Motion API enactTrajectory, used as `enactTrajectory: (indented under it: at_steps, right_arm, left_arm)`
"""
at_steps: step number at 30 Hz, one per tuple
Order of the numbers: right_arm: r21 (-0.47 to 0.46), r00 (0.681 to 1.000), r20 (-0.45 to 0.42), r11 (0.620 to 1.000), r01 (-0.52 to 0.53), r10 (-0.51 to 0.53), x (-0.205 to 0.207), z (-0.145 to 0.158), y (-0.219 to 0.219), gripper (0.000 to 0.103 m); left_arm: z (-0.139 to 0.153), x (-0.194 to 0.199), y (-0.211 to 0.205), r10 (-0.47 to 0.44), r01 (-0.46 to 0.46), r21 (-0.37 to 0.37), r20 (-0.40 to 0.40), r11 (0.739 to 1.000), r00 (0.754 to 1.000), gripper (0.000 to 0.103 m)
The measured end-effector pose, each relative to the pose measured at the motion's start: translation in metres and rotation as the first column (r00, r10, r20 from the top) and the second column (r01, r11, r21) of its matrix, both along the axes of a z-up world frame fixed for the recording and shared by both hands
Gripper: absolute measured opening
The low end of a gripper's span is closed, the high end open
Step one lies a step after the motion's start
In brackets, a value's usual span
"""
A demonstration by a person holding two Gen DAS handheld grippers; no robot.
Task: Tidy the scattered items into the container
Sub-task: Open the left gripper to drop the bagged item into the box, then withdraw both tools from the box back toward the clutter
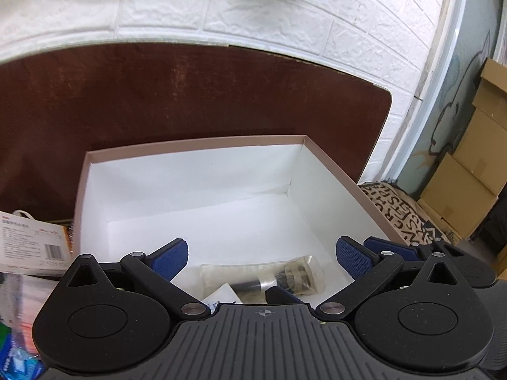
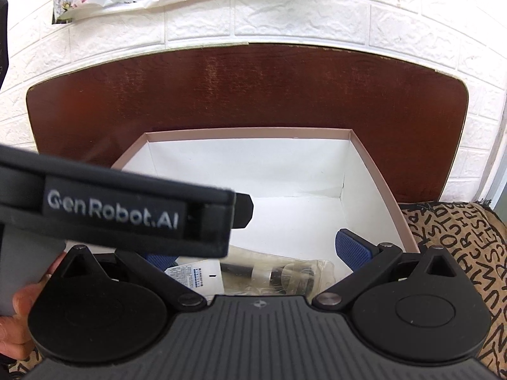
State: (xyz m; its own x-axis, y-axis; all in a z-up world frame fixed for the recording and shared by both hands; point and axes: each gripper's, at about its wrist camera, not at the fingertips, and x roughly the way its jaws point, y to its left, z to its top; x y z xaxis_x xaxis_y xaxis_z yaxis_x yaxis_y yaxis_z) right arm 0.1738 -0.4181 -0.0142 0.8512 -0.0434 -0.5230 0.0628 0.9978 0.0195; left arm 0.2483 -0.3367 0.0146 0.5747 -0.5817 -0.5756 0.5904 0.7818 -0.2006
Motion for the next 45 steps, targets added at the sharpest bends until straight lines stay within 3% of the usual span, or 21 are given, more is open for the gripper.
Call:
enactTrajectory:
  at_steps: [15,26,32,37,45]
  right_arm:
    - [-0.028,0.997,0.066,0.999,-0.028,0.03,-0.04,0.026,0.033,0.103]
    - [-0.048,0.991,0.108,0.996,-0.072,0.077,-0.077,0.021,0.075,0.103]
    - [-0.002,0.986,0.099,0.991,-0.135,0.134,-0.099,-0.001,0.109,0.103]
    - [0.042,0.98,0.072,0.981,-0.187,0.184,-0.111,-0.024,0.142,0.103]
    - [0.013,0.963,-0.004,0.963,-0.268,0.269,-0.117,-0.064,0.189,0.103]
  left_arm:
    - [0.024,-0.06,0.04,0.043,-0.041,-0.022,0.127,0.999,0.991,0.103]
    - [0.017,-0.109,0.089,0.136,-0.134,-0.028,0.185,0.991,0.973,0.103]
    - [-0.007,-0.136,0.134,0.203,-0.202,-0.02,0.167,0.979,0.965,0.103]
    - [-0.033,-0.154,0.177,0.258,-0.258,-0.018,0.108,0.966,0.96,0.103]
    - [-0.072,-0.167,0.238,0.306,-0.306,0.014,0.02,0.952,0.952,0.103]
